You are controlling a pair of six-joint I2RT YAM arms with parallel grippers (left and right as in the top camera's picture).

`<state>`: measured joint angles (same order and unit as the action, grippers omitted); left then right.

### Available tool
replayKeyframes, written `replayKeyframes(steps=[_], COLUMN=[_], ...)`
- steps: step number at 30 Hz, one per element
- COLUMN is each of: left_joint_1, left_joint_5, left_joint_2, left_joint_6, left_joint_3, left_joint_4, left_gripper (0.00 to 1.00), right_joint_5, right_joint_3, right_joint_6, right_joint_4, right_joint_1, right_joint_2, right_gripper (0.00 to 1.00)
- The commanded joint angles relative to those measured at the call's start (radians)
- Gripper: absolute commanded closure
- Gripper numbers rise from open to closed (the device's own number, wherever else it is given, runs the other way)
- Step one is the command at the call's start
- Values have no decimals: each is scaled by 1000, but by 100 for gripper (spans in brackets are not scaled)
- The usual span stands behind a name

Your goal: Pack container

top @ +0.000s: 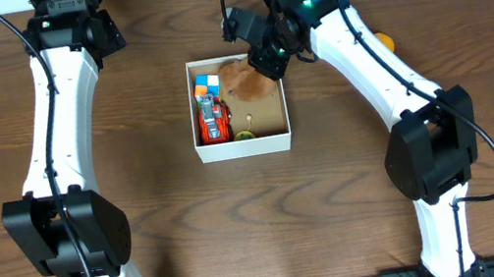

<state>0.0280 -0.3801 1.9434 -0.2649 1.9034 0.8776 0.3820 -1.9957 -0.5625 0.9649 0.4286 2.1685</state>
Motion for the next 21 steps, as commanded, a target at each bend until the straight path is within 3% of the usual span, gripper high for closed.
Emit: replayKeyframes(steps=[1,12,21], left_joint_1=[-1,-1,-1], left_joint_5=[-2,-2,-2], left_joint_2=[-3,-3,-3], left_joint_6=[-2,-2,-2], left_joint_3=[5,5,5], left_joint_4=[0,0,0], left_gripper=[2,2,2], right_joint_5=[132,131,130], right_joint_3=[-14,-14,-14], right_joint_6=[36,40,-51], right_joint_4=[13,196,312], right_joint_1=[-1,7,11], right_joint_2=[8,-17,-37], right_gripper=[99,99,99])
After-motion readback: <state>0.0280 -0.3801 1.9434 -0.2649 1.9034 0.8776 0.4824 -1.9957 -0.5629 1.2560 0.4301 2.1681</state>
